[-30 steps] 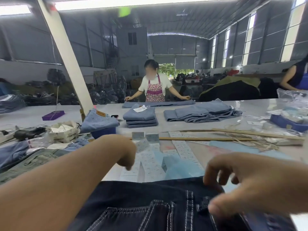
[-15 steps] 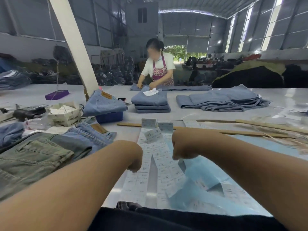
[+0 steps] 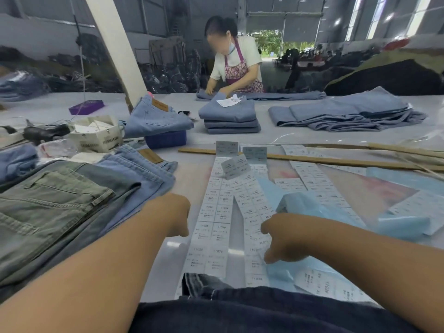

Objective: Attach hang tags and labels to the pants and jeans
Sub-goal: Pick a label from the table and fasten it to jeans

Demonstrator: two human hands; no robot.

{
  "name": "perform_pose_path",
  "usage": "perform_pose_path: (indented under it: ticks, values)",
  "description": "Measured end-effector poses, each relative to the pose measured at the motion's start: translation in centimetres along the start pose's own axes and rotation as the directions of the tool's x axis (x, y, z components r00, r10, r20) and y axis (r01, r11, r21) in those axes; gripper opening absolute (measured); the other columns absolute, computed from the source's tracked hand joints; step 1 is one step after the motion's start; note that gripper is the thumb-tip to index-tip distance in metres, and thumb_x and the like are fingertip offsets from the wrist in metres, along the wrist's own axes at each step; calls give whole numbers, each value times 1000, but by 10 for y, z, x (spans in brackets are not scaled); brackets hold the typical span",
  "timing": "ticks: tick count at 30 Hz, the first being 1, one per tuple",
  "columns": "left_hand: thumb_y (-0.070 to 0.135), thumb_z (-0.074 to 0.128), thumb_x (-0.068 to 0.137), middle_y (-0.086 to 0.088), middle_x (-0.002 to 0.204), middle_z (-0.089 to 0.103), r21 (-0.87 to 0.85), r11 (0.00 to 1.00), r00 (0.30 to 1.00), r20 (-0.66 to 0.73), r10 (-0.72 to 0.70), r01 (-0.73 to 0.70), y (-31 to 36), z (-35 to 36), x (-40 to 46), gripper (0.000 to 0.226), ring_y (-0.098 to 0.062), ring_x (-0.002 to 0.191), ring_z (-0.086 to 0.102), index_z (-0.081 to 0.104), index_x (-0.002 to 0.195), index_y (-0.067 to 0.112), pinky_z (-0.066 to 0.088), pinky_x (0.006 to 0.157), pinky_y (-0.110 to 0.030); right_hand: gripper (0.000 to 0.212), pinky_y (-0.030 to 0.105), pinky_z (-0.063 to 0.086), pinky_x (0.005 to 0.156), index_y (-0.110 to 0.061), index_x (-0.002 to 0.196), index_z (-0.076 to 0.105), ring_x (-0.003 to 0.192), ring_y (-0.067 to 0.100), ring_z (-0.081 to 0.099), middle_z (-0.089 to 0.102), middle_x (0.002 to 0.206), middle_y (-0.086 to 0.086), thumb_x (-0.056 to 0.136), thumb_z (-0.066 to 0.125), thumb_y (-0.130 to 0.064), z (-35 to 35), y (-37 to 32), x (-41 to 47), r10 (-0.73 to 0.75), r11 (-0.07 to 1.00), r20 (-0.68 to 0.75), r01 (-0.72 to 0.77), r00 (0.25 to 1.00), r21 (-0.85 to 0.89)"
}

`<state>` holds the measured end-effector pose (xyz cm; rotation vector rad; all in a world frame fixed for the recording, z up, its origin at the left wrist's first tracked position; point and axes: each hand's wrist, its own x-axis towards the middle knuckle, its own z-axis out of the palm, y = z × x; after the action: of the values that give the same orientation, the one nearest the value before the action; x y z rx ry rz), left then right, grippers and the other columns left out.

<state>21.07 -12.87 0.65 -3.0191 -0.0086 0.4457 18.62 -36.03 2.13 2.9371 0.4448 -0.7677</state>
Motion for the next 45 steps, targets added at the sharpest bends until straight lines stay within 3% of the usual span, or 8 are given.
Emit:
perform_pose_path:
  ticks: [12,21,25,28,32,36,41,45]
  values:
    - [30,73,80,0,101,66,26,998,998,10,58,-58,6,5,2,27,-19,88,66,63,100,15,53,70,-29,56,29,44,94,-16,140,48,119,22,55,55,136,1,90,67,-33,2,9,4,16,999,43,-14,999,-49]
    - [29,63,85,3,96,62,79,989,991,-40,126,-122,21,7,1,14,-17,87,62,60,94,19,54,76,-31,59,27,46,88,-22,141,46,118,22,54,50,140,0,87,71,-25,0,14,9,-37,991,-122,52,992,121]
    - [47,61,88,7,87,63,-247,925,958,-71,279,-288,56,7,2,23,-11,78,59,60,84,25,47,66,-27,55,28,54,84,-26,131,56,106,19,59,56,130,1,81,77,-17,0,13,16,-18,941,-259,104,966,322]
    - [65,61,75,3,91,69,-670,674,916,-21,401,-310,77,4,-4,42,-11,78,62,64,89,25,47,68,-27,45,28,57,80,-22,120,63,95,14,63,63,115,-2,78,79,-16,-5,14,17,32,869,-363,153,931,471]
    - [41,74,80,9,91,66,-697,625,897,-60,437,-351,73,3,-1,18,-4,77,61,61,90,32,45,64,-17,39,17,46,62,-21,108,66,86,9,61,63,101,-5,73,81,-12,-8,19,19,106,752,-405,193,908,630]
    - [15,62,85,10,81,60,-518,775,932,-189,309,-362,60,4,7,20,-6,71,55,58,73,31,40,58,-19,41,34,60,77,-17,116,60,84,18,67,64,100,4,79,77,-10,-7,21,21,132,655,-288,135,949,744]
    - [7,52,81,0,79,61,-448,887,955,-294,-29,-111,22,-3,17,17,-16,71,55,57,73,21,43,57,-28,69,32,48,86,-14,140,44,110,25,59,59,127,6,82,77,-27,-3,30,18,84,908,-59,-52,995,415]
    - [12,52,81,-3,81,60,-405,913,924,-326,-201,56,9,-4,19,8,-22,77,57,55,76,18,41,59,-30,57,29,48,81,-13,128,56,106,23,59,60,125,3,80,77,-37,-1,31,15,97,971,51,-106,994,213]
